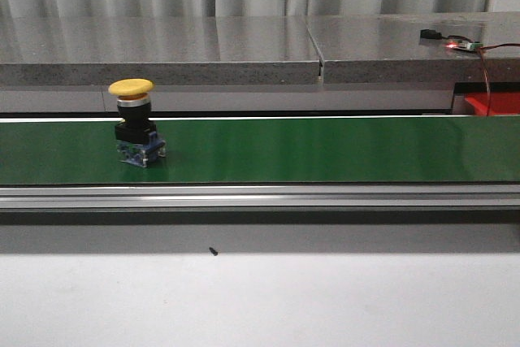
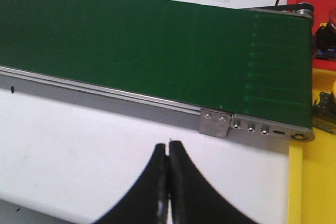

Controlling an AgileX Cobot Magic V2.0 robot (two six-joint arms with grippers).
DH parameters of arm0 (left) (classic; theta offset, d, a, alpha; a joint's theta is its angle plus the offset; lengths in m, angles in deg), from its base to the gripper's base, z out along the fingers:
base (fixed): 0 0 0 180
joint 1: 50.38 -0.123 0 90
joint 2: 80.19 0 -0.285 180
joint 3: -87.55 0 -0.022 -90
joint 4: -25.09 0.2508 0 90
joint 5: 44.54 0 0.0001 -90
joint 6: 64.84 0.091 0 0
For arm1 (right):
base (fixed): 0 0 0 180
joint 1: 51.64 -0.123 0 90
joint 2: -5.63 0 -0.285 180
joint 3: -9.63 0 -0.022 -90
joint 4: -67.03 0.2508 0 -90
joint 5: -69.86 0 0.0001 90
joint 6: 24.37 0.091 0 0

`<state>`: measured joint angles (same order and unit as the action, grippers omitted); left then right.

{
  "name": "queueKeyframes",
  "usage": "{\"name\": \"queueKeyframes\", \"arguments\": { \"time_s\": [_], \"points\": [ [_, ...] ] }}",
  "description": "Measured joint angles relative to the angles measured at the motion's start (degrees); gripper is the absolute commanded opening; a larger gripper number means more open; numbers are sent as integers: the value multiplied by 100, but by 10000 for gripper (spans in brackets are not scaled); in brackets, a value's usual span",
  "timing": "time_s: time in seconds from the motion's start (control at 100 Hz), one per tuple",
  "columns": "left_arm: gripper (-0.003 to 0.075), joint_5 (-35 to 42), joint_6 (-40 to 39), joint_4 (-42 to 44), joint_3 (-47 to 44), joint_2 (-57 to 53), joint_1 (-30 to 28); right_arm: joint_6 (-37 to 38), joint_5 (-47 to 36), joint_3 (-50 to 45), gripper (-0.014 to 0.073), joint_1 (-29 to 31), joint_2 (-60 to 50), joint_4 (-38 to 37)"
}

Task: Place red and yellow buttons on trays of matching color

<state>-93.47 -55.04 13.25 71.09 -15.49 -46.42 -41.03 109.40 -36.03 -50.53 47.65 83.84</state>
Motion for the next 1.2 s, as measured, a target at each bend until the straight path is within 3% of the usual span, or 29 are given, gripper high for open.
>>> {"name": "queueKeyframes", "arguments": {
  "time_s": [0.64,0.91,1.2],
  "points": [
    [-19,-185,0,0,-2035,-3074,17,0,5,0,-66,0,0,12],
    [-19,-291,0,0,-2158,-3486,17,0,37,64,-66,0,28,12],
    [-19,-298,0,0,-2158,-3486,17,0,218,836,-66,-45,892,15]
  ]
}}
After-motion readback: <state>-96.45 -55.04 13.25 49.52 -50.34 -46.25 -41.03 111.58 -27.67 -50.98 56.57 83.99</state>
